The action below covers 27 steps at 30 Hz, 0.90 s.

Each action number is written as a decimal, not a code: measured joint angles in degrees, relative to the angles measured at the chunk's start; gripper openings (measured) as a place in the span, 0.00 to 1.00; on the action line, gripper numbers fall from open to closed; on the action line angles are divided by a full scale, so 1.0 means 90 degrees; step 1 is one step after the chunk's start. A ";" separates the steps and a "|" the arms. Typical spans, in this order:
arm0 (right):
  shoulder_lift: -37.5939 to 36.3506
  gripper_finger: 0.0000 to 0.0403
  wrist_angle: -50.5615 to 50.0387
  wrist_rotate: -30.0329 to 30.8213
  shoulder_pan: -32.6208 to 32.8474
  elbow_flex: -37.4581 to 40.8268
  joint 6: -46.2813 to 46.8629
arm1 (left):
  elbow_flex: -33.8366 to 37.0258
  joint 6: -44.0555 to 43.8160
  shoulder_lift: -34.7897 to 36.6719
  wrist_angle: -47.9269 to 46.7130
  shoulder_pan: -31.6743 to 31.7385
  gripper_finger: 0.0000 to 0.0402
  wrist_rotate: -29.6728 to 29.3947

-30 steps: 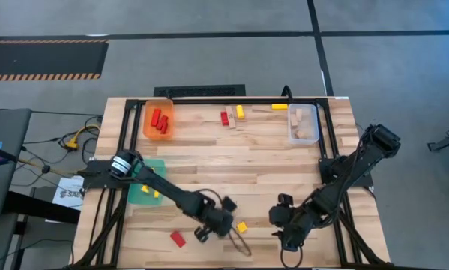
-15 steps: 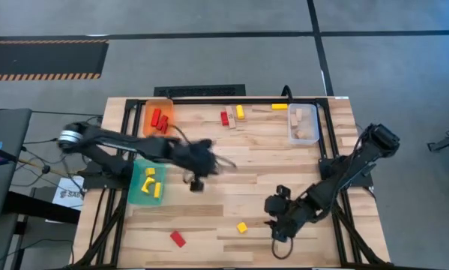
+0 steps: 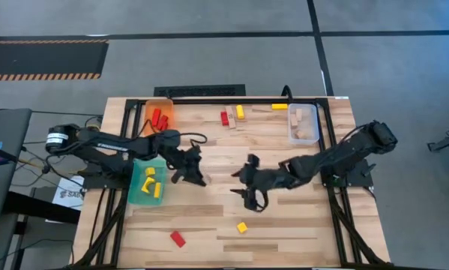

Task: Sort & place blocks by color
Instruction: Put the brown wooden block into the white bin

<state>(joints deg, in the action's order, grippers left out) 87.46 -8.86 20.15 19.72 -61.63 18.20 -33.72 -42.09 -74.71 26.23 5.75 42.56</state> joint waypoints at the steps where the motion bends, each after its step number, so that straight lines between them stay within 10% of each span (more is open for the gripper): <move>1: 0.0000 0.67 0.0275 -0.0069 -0.0086 0.0000 -0.0441 | -0.0009 -0.0160 -0.0088 0.0002 0.0043 0.06 0.0369; 15: -0.0002 0.67 0.1726 -0.1980 -0.1066 0.0000 -0.2226 | -0.0306 -0.3178 -0.1963 0.3641 0.0494 0.07 0.1604; 27: -0.0003 0.66 0.1730 -0.3031 -0.1500 0.0000 -0.2856 | -0.1355 -0.3428 -0.2612 0.3745 0.0483 0.08 0.1712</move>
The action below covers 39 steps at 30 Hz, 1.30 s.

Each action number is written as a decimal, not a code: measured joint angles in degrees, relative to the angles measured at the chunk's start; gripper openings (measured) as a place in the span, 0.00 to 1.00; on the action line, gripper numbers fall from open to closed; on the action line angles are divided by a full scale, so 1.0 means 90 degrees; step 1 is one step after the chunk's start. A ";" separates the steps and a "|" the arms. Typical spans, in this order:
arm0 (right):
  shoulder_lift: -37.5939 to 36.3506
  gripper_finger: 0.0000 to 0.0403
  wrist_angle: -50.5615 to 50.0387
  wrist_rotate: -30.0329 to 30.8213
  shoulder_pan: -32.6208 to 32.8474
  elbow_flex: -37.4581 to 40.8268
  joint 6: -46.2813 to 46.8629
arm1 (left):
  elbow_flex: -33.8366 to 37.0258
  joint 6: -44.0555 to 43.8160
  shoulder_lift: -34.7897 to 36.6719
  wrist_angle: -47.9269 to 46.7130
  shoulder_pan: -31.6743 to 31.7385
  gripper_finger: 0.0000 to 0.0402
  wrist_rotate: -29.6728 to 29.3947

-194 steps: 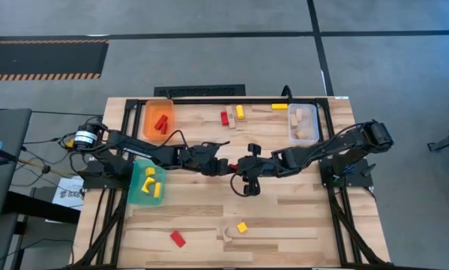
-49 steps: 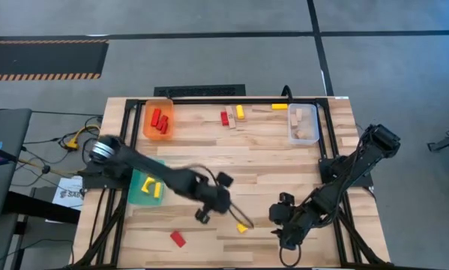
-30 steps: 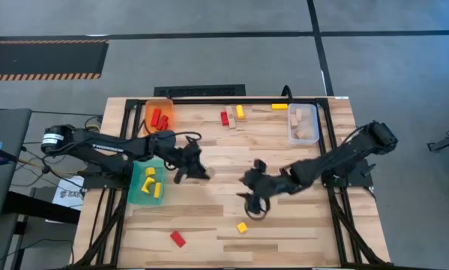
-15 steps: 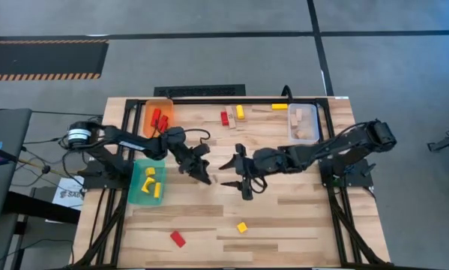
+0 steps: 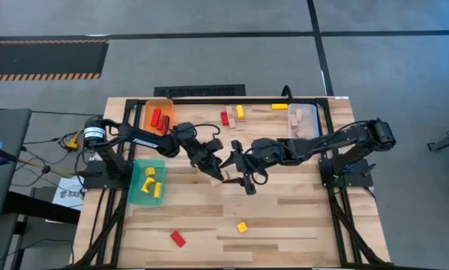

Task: Sort & place blocks by color
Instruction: Put the brown wooden block into the white bin

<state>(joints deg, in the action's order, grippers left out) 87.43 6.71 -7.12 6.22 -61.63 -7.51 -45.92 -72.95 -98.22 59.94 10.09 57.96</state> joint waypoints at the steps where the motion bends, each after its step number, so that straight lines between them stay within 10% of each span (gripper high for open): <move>1: -0.0004 0.65 -0.0026 -0.0052 0.0000 0.0000 -0.0084 | -0.0019 -0.0040 -0.0021 -0.0006 -0.0002 0.08 0.0006; 10: -0.0015 0.30 -0.0089 -0.0576 0.0000 0.0000 -0.0553 | -0.0036 0.0045 -0.0041 -0.0104 -0.0008 0.16 -0.0029; 22: -0.0816 0.30 -0.2935 -0.1026 -0.0320 0.0000 0.0660 | -0.0058 0.1159 -0.0036 -0.1259 0.1190 0.45 0.0000; 33: -0.1856 0.30 -0.5914 0.0967 -0.2625 -0.0002 0.1515 | -0.0053 0.1974 0.0126 -0.1632 0.1741 0.35 -0.1486; 39: -0.1986 0.30 -0.6852 0.1878 -0.4376 -0.0002 0.2626 | -0.0053 0.3417 0.1088 -0.3512 0.1753 0.23 -0.2856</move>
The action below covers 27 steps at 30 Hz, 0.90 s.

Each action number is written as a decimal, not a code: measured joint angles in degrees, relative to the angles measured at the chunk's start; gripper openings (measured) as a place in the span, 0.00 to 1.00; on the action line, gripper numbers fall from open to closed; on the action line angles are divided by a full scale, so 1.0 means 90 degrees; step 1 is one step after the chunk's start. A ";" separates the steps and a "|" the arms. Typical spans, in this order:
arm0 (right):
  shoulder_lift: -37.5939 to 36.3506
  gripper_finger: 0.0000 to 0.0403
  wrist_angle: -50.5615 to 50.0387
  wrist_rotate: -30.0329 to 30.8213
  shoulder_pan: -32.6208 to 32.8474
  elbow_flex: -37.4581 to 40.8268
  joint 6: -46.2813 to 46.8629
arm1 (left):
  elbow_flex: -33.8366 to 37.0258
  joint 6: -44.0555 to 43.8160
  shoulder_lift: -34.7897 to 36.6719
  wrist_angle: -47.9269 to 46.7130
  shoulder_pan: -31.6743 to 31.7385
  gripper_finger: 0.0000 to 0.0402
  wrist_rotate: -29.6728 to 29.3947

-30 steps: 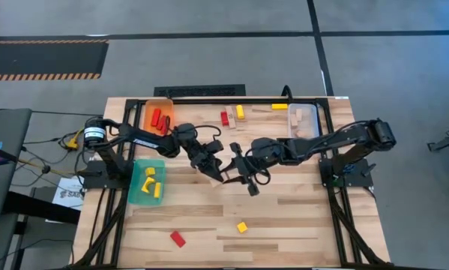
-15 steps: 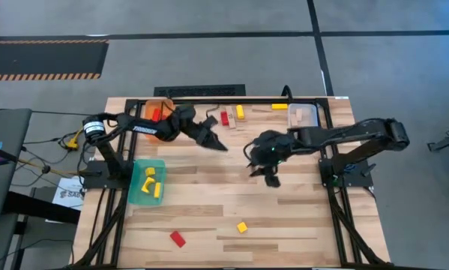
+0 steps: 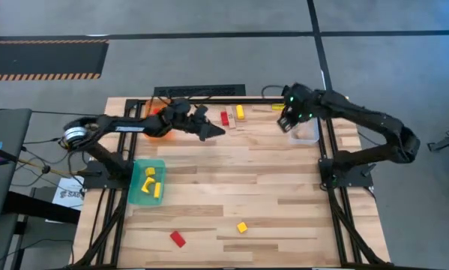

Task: Sort & place blocks by color
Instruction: Put the brown wooden block into the white bin, then put the yellow wooden block into the green bin

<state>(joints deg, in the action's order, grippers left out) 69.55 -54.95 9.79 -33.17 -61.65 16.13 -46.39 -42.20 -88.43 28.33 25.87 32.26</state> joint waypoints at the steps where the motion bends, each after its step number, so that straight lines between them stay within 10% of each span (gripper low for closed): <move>1: 0.0038 0.30 -0.0148 0.0129 -0.0245 0.0000 0.0180 | 0.0000 0.0250 0.0205 -0.0441 0.0000 0.21 -0.0324; 8: 0.0820 0.30 -0.0610 0.0623 -0.1423 0.0000 0.0207 | 0.0002 0.1217 0.1296 -0.2148 0.0038 0.17 -0.1767; 20: 0.1854 0.68 -0.1119 0.0592 -0.2241 0.0002 0.0109 | 0.0002 0.1084 0.1717 -0.2719 0.0166 0.24 -0.1620; 27: 0.1698 0.71 -0.0824 0.0601 -0.2026 0.0000 0.0137 | 0.0005 0.1285 0.1713 -0.3587 0.0138 0.26 -0.1456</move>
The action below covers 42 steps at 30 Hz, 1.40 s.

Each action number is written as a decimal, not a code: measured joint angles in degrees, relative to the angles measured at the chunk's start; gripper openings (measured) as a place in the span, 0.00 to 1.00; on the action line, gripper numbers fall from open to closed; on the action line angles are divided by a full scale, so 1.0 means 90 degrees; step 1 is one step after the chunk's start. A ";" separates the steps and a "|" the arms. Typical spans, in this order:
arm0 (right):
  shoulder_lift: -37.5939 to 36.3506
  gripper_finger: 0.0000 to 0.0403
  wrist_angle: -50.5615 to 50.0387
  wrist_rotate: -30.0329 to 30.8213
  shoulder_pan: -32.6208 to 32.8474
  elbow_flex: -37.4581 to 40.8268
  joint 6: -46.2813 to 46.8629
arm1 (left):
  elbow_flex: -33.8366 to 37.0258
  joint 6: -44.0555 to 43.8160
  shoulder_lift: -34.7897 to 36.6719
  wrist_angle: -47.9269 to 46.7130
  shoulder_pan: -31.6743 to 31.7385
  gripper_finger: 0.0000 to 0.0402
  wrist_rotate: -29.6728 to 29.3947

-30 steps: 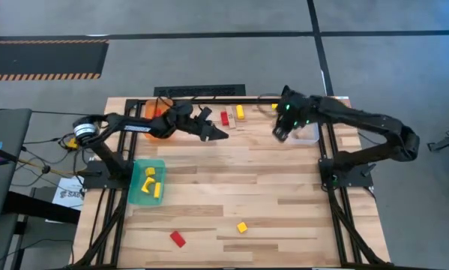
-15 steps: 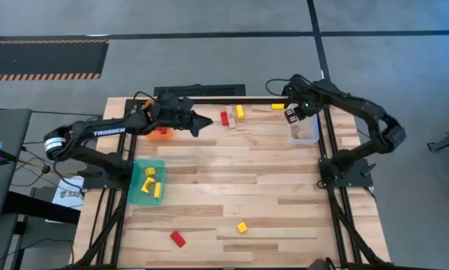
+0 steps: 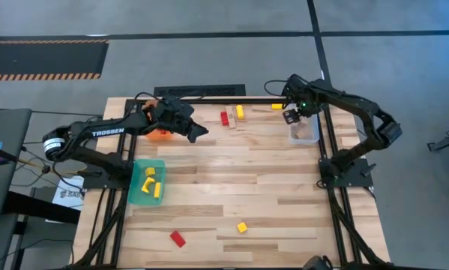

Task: Sort & place blocks by color
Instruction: Put the yellow wooden block into the green bin

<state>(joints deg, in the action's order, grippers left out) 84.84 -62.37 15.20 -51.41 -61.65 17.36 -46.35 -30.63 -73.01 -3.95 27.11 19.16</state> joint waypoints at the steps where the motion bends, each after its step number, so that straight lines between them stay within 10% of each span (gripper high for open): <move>1: -0.0060 0.71 0.0125 -0.0007 0.0051 0.0000 0.0021 | 0.0000 0.0056 0.0000 -0.0080 -0.0017 0.26 0.0003; 14: 0.0558 0.71 0.3657 -0.1252 0.1500 -0.0227 0.1532 | 0.0000 0.0524 0.0669 -0.0593 -0.0429 0.26 -0.0576; 27: 0.3887 0.71 0.2509 -0.1684 0.1462 -0.3599 0.1358 | 0.0000 0.0658 0.1258 -0.1744 -0.0431 0.26 -0.1305; 42: 0.5638 0.71 0.0610 -0.2215 0.1440 -0.5680 0.0847 | 0.0000 0.0802 0.1231 -0.1840 -0.0431 0.26 -0.1381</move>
<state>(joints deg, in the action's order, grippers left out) 135.58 -56.88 -4.74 -38.45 -112.77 24.98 -46.35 -23.41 -61.93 -20.51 23.22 6.73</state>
